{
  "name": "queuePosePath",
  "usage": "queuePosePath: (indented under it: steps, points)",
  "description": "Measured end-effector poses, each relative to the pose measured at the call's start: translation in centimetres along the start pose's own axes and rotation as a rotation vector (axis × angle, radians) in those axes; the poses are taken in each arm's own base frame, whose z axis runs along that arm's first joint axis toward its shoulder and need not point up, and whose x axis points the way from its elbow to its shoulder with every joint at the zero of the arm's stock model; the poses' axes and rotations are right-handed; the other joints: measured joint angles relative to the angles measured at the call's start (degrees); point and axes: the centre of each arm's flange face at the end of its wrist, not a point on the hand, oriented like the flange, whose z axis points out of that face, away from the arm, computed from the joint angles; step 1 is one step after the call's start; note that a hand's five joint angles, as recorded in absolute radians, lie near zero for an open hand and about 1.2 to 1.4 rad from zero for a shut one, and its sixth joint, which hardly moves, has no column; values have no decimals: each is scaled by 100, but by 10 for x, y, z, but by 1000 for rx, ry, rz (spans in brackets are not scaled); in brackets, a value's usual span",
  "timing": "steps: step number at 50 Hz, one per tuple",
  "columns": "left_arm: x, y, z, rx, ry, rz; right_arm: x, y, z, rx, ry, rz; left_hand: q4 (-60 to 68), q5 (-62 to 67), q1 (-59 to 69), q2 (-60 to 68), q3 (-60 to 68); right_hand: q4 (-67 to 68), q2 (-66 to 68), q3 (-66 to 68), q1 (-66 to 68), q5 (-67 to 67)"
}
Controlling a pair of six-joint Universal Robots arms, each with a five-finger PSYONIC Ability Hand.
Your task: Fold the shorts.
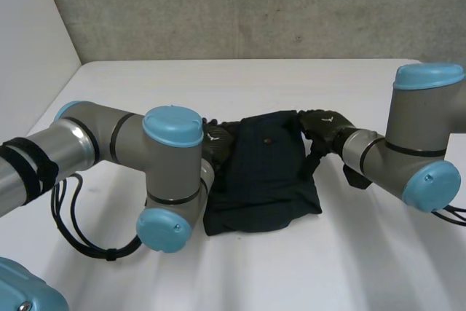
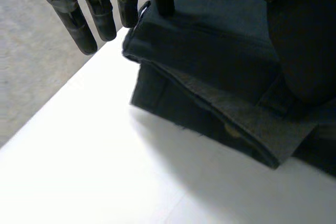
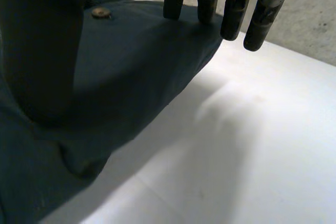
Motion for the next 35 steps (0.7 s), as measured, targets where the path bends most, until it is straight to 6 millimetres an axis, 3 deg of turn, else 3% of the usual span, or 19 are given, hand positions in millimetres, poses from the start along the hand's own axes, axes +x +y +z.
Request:
queuePosePath:
  steps: [13, 23, 25, 29, 35]
  points:
    - [-4, 3, -2, -33, -62, 103, -11, 22, 10, -50, -33, -93, 0, 0, -14, 0, 0, 0, -115, 0, -248, 1]
    - [5, 0, -14, -15, -10, 83, -9, 18, 8, -38, -24, -123, 0, 0, -69, 0, 0, 0, -115, 0, -249, -2]
    - [3, -8, -19, 2, -9, 67, -9, 12, 5, -23, -19, -126, 0, -1, -68, 0, 0, 0, -115, 0, -249, -21]
    - [-17, -38, -37, 77, -40, -7, -7, -18, -12, 64, 13, -140, 0, 0, -68, 0, 0, 0, -115, 0, -249, -21]
    - [-81, -98, -79, 242, -155, -185, 0, -90, -60, 295, 157, -131, 0, 0, -66, 0, 0, 0, -115, 0, -249, -21]
